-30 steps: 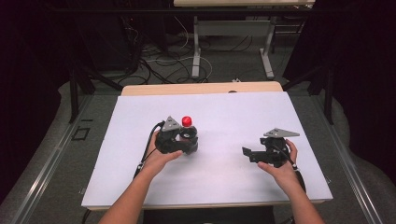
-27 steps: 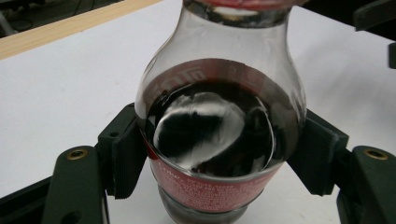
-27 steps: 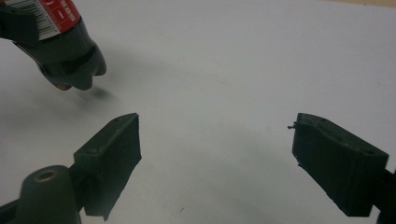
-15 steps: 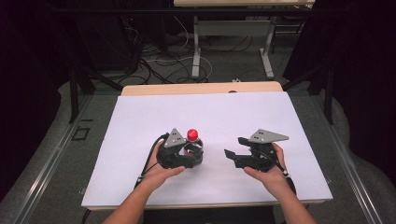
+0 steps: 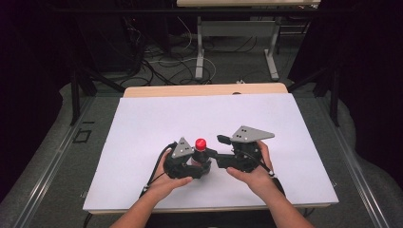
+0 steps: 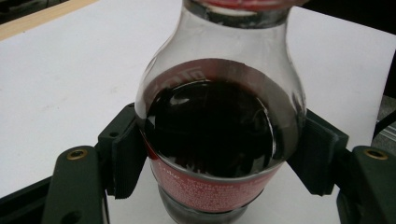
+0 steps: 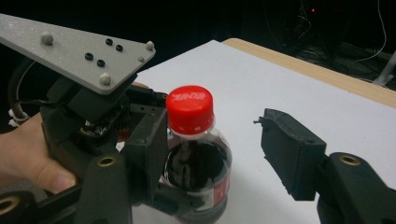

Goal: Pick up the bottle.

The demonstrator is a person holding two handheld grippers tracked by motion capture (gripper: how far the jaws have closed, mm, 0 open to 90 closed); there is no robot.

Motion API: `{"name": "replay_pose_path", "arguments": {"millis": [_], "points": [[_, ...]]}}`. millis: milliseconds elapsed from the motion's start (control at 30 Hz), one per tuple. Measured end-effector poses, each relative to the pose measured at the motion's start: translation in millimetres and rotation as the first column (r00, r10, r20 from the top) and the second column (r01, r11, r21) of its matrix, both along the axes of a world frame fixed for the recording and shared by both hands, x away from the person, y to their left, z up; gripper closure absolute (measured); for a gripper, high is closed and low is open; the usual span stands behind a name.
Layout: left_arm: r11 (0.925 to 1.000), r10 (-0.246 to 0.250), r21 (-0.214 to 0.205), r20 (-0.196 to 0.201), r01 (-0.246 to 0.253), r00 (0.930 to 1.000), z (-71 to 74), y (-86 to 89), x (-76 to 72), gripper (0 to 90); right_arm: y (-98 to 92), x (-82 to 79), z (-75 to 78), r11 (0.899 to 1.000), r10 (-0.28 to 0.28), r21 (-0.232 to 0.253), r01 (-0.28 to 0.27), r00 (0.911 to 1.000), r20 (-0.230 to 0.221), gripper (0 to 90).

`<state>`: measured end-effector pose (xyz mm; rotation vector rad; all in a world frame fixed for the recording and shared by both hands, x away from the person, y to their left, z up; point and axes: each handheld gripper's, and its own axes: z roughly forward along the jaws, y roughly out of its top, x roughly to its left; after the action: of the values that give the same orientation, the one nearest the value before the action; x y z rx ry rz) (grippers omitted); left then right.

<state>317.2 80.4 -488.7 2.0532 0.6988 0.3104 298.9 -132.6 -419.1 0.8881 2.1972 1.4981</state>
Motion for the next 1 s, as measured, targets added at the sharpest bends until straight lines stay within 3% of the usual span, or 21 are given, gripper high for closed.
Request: {"name": "replay_pose_path", "arguments": {"millis": [233,300,633,667,833,933,967,1000], "points": [[0.9998,-0.021,-0.001,0.008,0.021,0.9998,0.3,-4.6,-5.8,29.6,12.7,2.1,-2.0,1.000,0.023,-0.016,-0.023,0.9997,-0.008,45.2],[0.9994,-0.032,0.011,0.003,0.032,0.9995,1.1,-5.4,-7.2,29.6,16.5,2.7,-2.3,1.000,0.031,0.002,-0.031,0.9995,-0.004,47.8],[0.9995,-0.031,0.002,0.011,0.031,0.9995,-0.7,-12.8,-13.9,29.6,24.6,-2.6,-3.2,1.000,0.008,-0.018,-0.007,0.9995,0.032,60.5],[0.9996,-0.029,0.001,0.011,0.029,0.9995,-0.6,-12.6,-14.0,29.6,25.0,-3.5,-3.0,0.999,0.006,-0.036,-0.005,0.9993,0.036,60.6],[0.9996,-0.026,0.010,0.011,0.026,0.9996,0.8,-11.9,-15.8,29.6,27.5,-6.6,-3.5,0.999,-0.004,-0.033,0.006,0.9982,0.059,61.4],[0.9992,-0.039,0.005,0.015,0.039,0.9991,1.5,-12.1,-16.2,29.7,25.2,-7.4,-2.6,1.000,0.010,-0.030,-0.009,0.9985,0.054,61.7],[0.9980,-0.059,0.020,0.002,0.059,0.9982,3.7,-10.9,-17.4,29.7,23.8,-7.1,-1.8,0.999,0.024,-0.038,-0.022,0.9981,0.057,61.7],[0.9987,-0.051,0.007,0.020,0.051,0.9985,2.9,-12.1,-18.0,29.8,22.9,-6.7,-1.3,0.999,0.037,-0.034,-0.035,0.9976,0.059,61.7]]}}
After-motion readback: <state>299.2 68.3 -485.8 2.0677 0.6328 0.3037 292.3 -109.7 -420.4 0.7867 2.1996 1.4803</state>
